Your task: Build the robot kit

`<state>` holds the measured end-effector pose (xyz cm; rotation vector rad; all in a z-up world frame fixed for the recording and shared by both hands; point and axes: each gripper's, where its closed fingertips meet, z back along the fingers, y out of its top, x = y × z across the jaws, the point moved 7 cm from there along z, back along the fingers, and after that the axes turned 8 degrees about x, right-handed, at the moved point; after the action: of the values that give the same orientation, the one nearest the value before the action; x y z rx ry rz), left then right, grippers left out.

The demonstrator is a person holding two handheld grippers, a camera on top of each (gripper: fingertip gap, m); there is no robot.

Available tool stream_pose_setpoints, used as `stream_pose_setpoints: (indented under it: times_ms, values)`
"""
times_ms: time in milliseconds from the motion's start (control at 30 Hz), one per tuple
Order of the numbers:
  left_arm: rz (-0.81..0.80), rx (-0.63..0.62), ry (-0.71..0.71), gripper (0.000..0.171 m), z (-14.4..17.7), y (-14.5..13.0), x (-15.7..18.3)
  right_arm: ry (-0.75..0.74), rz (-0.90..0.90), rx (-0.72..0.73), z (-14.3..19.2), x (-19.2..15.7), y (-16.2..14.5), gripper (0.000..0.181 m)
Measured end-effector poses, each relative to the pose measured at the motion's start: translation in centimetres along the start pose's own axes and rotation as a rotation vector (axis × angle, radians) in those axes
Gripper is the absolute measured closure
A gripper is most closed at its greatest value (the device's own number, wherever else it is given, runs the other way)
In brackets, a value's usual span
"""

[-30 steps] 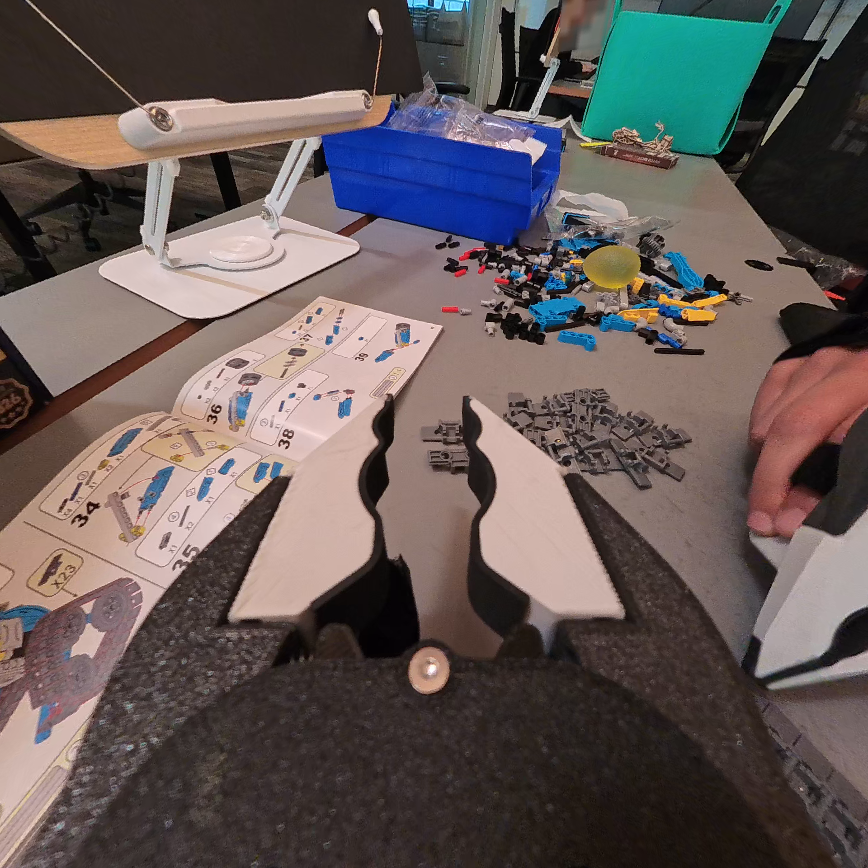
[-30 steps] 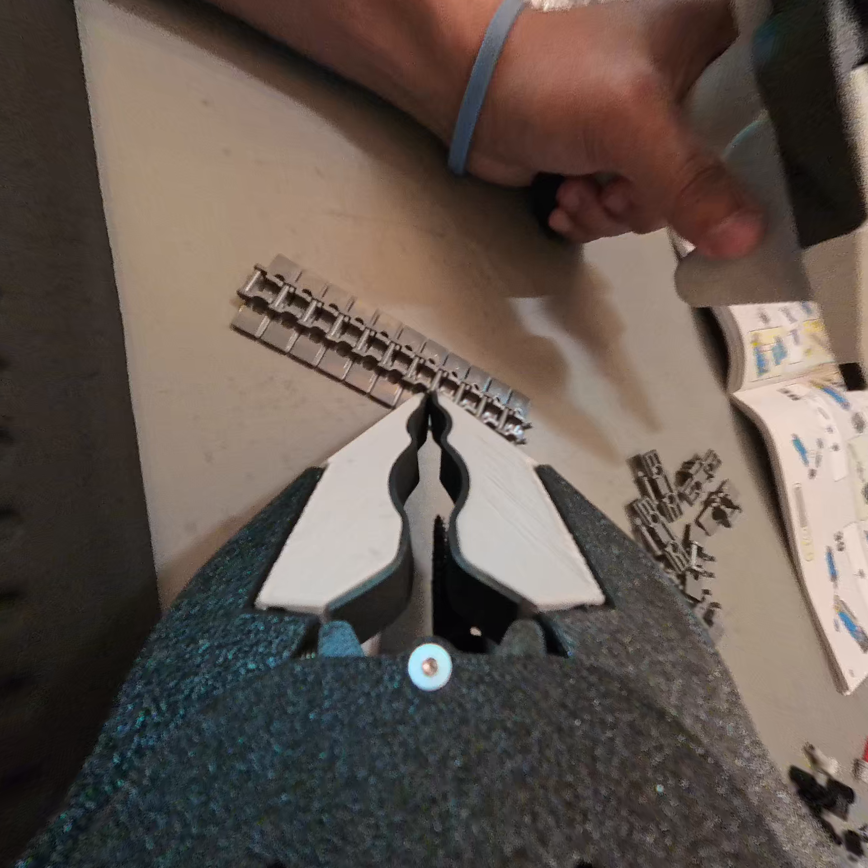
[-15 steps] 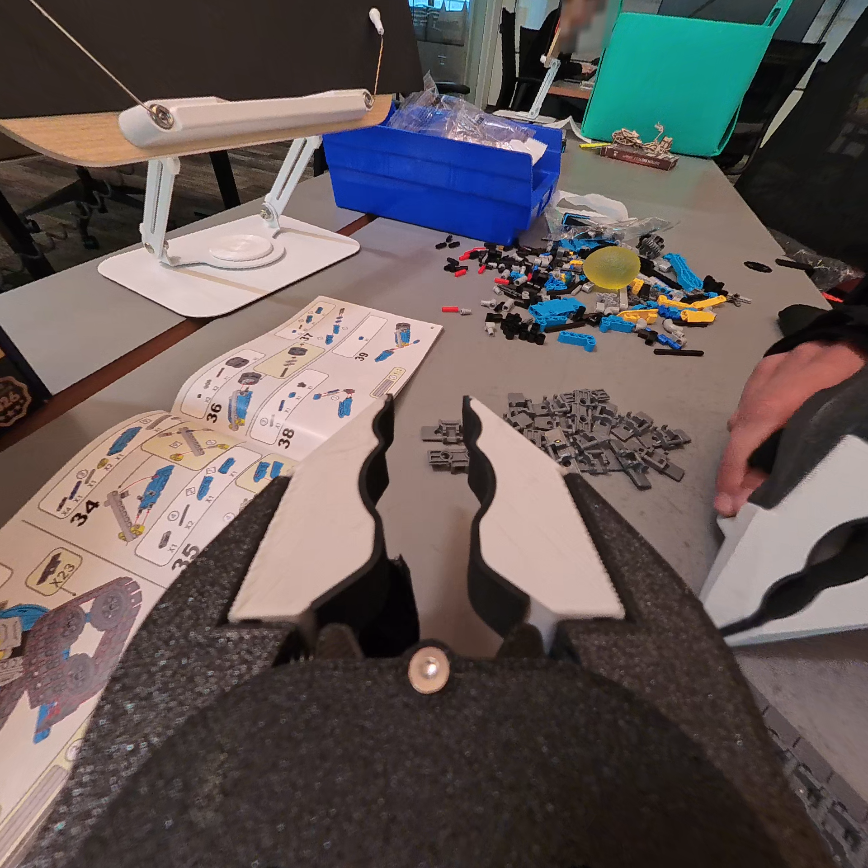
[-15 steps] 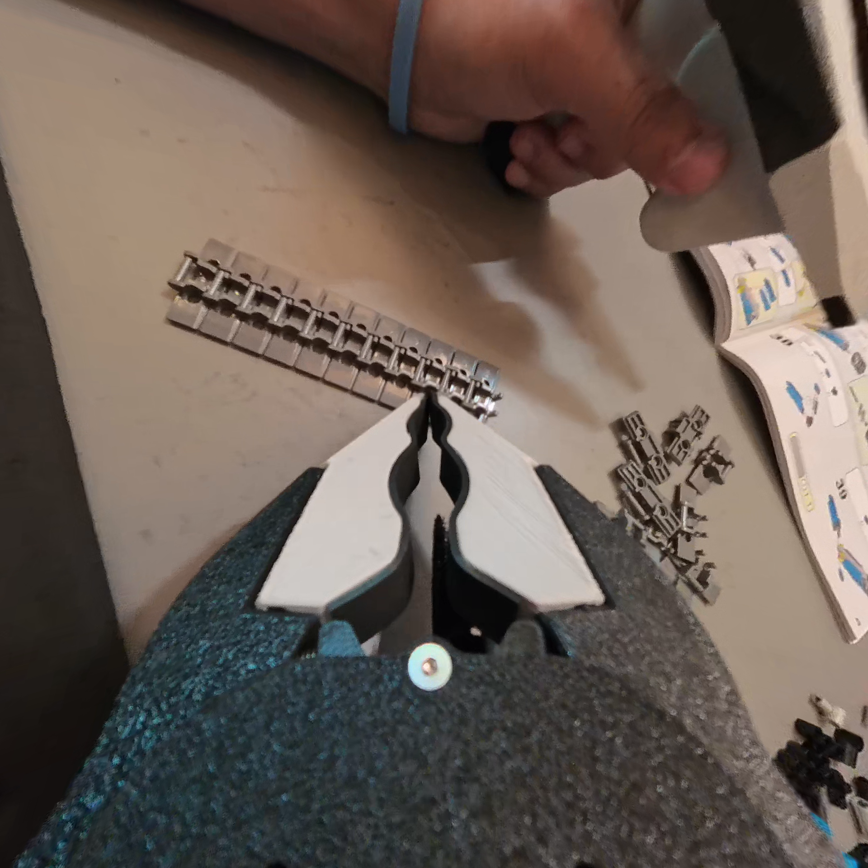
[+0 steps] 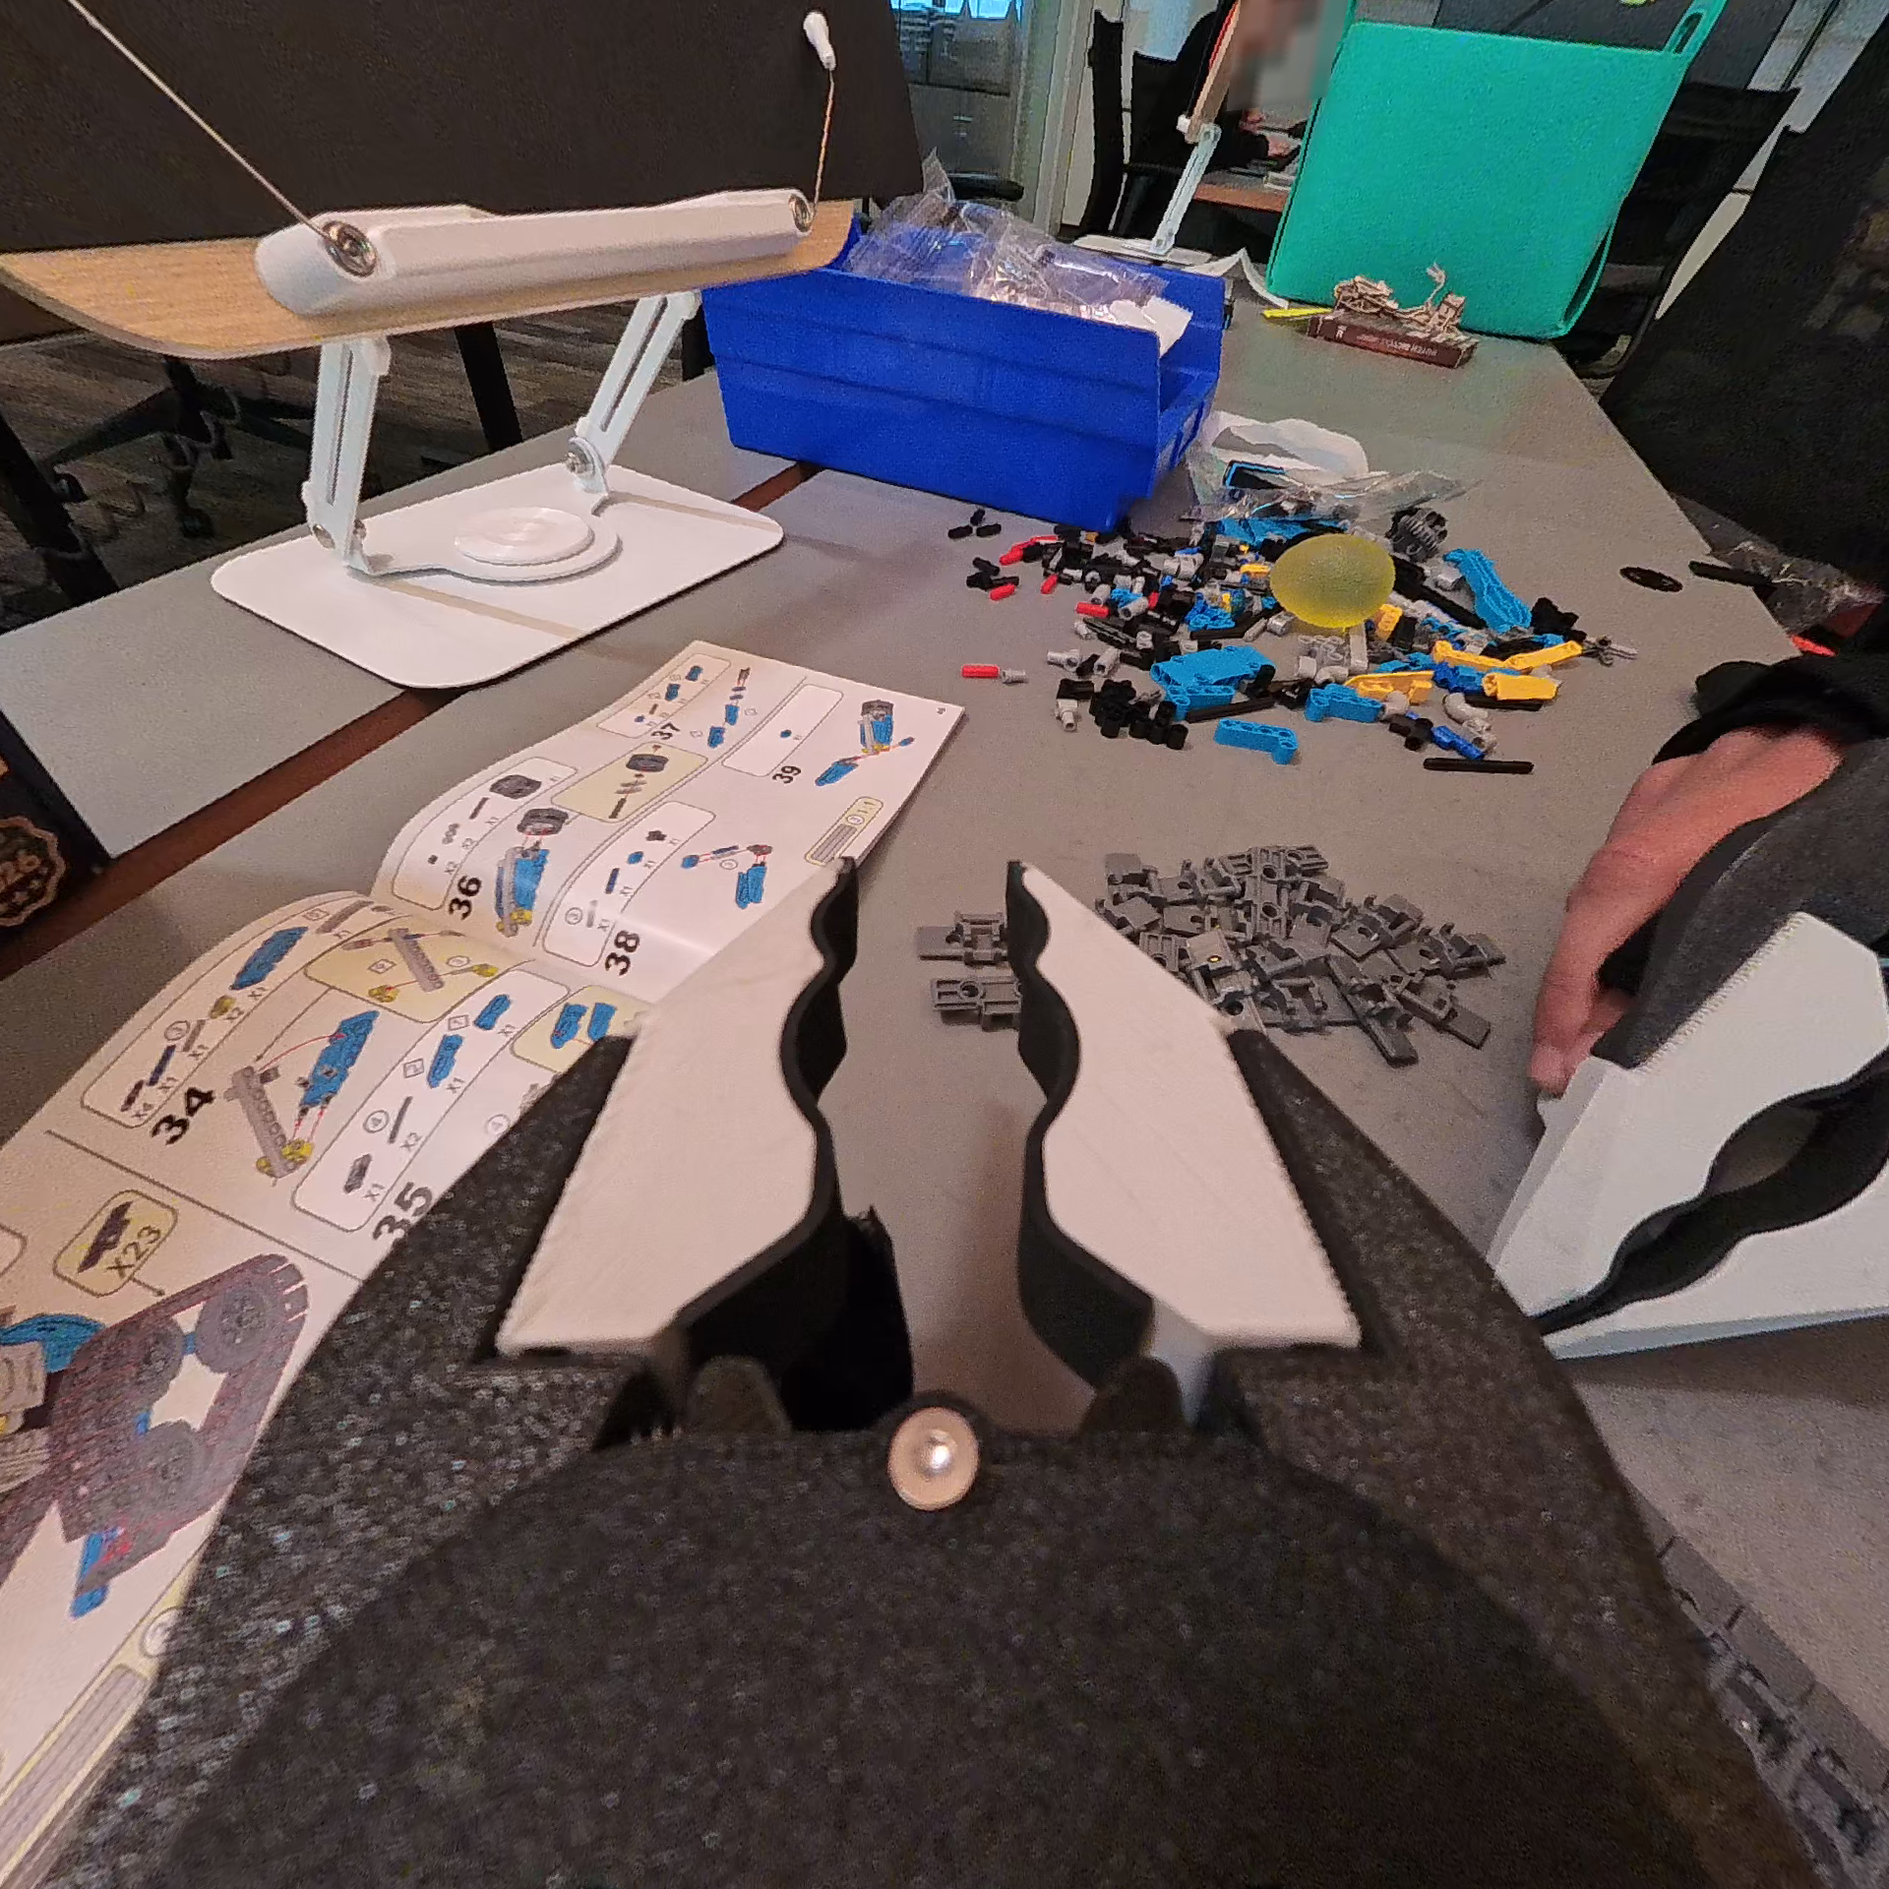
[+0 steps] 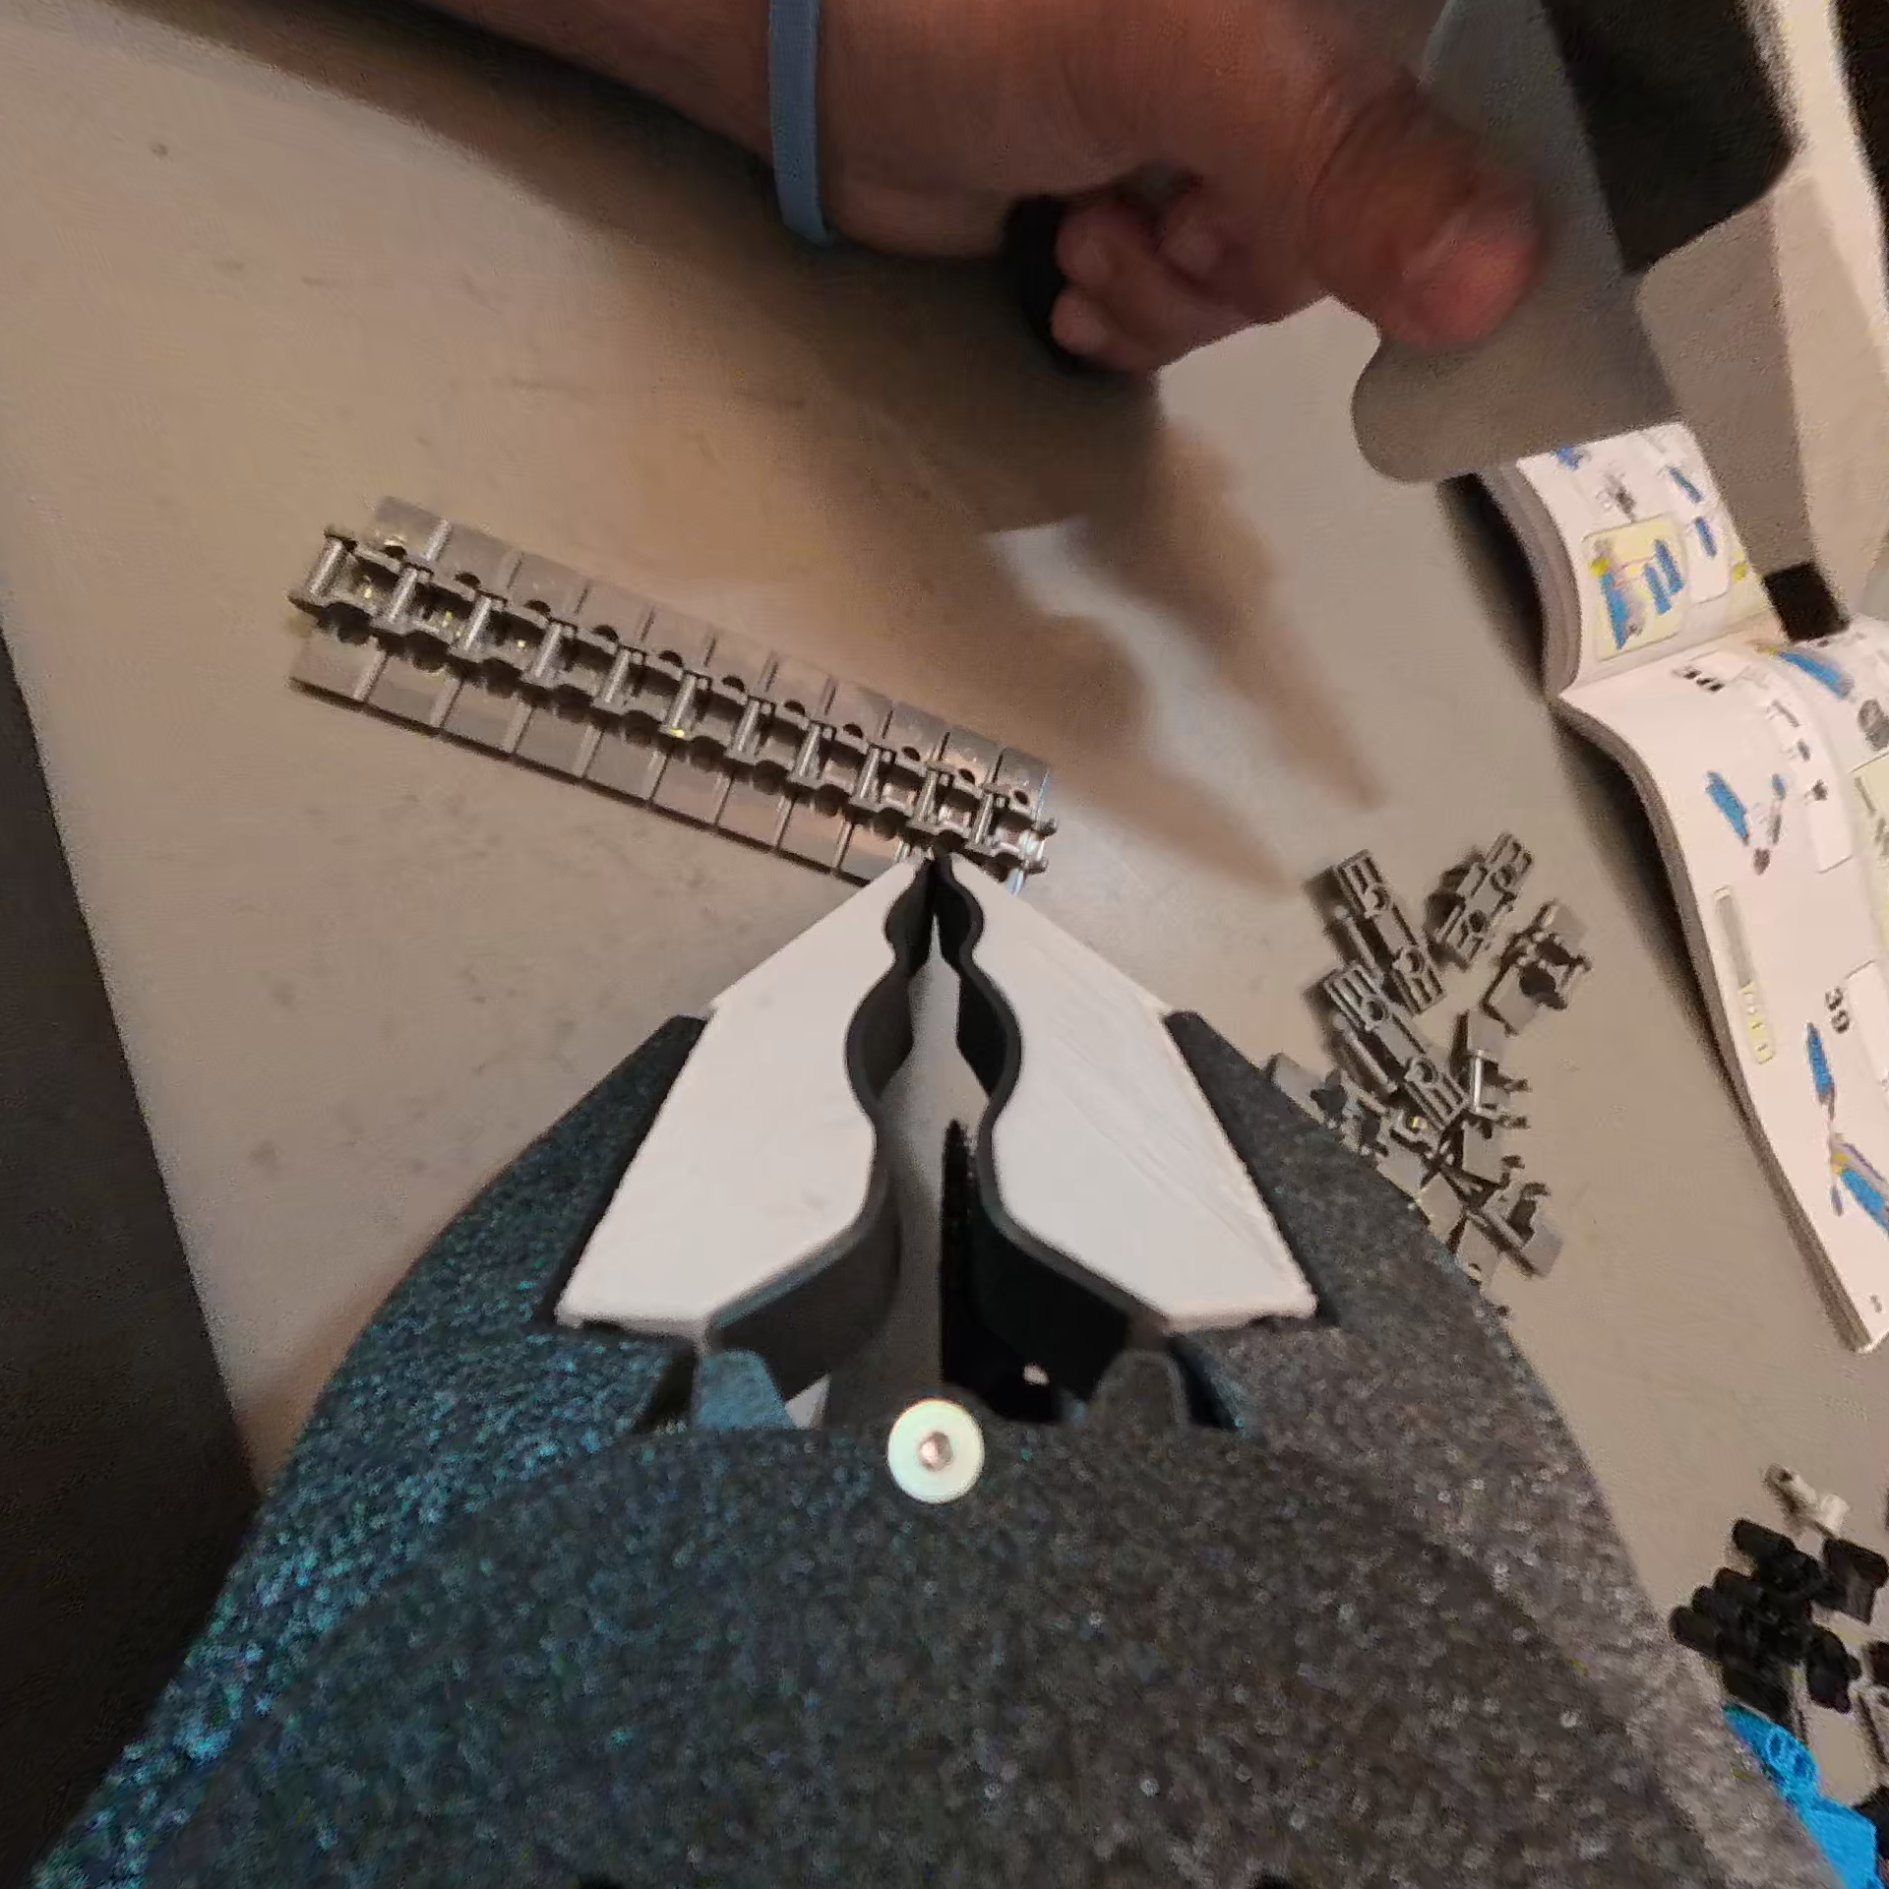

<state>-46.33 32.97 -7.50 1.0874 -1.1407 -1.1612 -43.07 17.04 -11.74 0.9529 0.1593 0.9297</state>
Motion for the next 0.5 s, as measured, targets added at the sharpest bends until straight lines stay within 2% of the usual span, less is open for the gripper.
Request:
stream_pose_setpoints:
  times_ms: [133,200,333,433,500]
  values:
    - [-0.001,0.0,0.0,0.143,0.0,0.0,0.0,-0.037,-0.019,0.054,0.7,0.6,0.7,0.181]
    - [-0.001,-0.003,-0.001,0.143,0.0,0.0,0.0,-0.02,-0.046,-0.016,0.1,0.8,-0.3,0.181]
    - [0.001,-0.006,-0.005,0.143,0.0,0.0,0.0,-0.028,-0.053,0.005,0.3,1.3,-0.3,0.181]
    - [0.004,-0.006,-0.006,0.143,0.0,0.0,0.0,-0.081,-0.149,0.106,1.8,4.1,0.2,0.181]
    - [0.002,-0.008,-0.005,0.143,-0.1,0.0,0.0,-0.128,-0.216,0.133,3.1,6.7,-0.6,0.181]
